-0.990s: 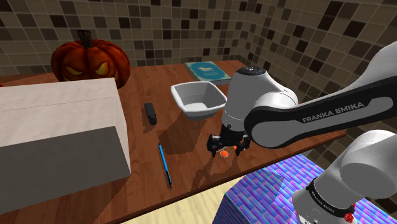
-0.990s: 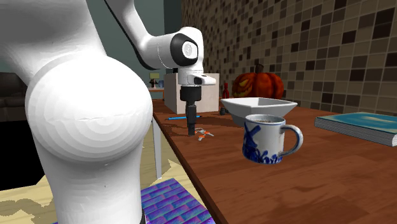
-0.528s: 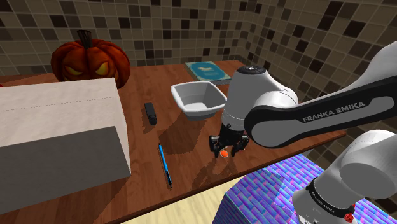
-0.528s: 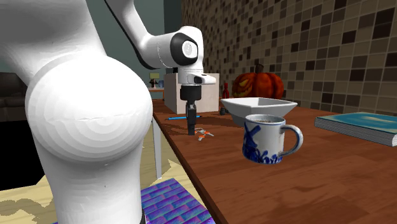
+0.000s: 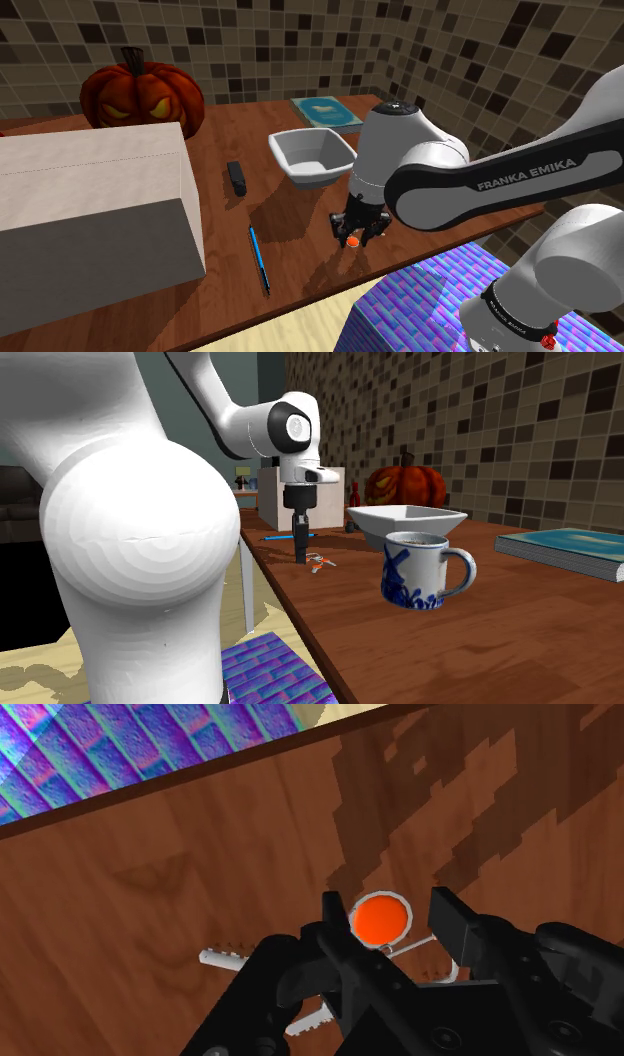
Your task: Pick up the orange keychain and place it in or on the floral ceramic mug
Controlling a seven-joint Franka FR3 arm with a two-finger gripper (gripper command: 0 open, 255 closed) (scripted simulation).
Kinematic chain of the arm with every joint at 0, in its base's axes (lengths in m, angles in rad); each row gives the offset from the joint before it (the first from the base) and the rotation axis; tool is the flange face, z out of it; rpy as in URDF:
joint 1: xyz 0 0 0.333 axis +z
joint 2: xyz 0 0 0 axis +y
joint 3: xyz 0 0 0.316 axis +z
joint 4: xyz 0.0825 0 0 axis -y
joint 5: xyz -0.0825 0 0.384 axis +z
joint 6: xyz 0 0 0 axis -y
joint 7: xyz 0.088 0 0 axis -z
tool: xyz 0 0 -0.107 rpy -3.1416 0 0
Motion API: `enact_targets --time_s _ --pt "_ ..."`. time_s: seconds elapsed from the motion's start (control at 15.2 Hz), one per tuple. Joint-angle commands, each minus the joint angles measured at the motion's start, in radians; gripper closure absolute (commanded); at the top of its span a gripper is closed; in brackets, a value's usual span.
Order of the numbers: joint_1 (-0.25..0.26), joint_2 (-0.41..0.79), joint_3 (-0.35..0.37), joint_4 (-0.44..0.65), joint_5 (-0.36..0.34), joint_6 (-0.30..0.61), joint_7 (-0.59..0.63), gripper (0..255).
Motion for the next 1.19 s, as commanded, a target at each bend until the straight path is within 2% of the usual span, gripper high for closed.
enact_targets --time_s 0.0,1.12 --pt "0.005 -0.014 -0.008 0.005 0.003 -0.026 -0.004 255" --pt "0.021 -0.158 -0.095 0.141 -0.013 -0.304 -0.018 255"
